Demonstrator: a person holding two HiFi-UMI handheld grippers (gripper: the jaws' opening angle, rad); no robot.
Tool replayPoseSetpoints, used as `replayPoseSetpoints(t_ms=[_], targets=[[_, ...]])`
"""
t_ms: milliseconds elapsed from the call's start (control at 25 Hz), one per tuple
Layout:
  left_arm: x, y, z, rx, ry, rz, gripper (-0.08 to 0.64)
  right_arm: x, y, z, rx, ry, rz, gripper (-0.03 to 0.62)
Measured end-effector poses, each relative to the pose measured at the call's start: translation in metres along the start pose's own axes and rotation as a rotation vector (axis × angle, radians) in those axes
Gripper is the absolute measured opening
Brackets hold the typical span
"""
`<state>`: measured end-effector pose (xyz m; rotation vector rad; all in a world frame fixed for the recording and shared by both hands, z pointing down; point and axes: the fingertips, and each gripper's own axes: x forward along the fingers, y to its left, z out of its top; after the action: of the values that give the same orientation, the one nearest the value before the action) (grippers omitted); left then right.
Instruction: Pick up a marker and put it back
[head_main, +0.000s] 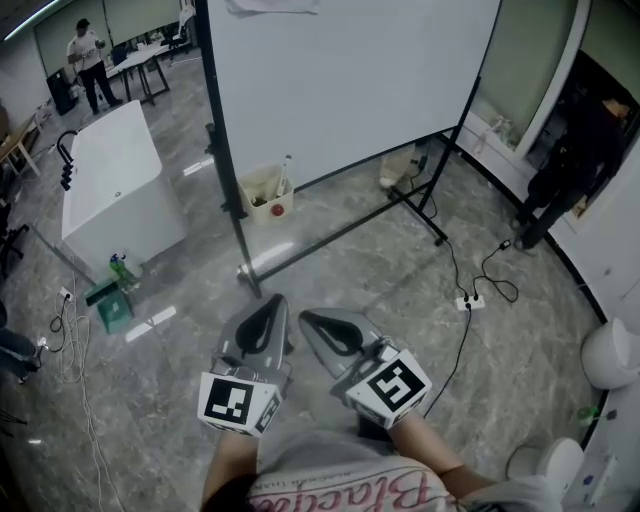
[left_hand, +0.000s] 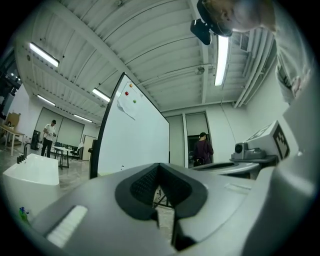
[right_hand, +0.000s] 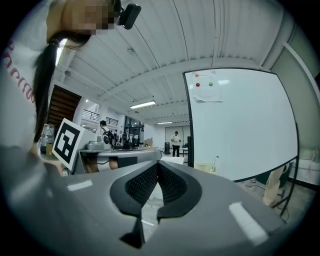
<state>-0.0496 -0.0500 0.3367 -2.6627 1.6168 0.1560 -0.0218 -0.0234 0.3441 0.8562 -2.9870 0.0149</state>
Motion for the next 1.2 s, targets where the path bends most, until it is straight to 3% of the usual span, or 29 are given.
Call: replayPoseSetpoints(t_ms=[400,1040,1200], targets=[[0.058,0.06,-0.013,-0.005,0.026,0.041,0.0,0.053,-0.078,-0.007,0.053,0.015,-0.061,0.002],[0.177,0.15,-0.022,0.041,0.038,0.15,0.0,0.163,-0.226,-0.024,0.124,0.018,-0.019,0.003],[0.195,0.164,-0.023,0.04,0.046,0.169,0.0,0.188,-0.248,-0.037,0.162,0.079,-0.027,0.056]])
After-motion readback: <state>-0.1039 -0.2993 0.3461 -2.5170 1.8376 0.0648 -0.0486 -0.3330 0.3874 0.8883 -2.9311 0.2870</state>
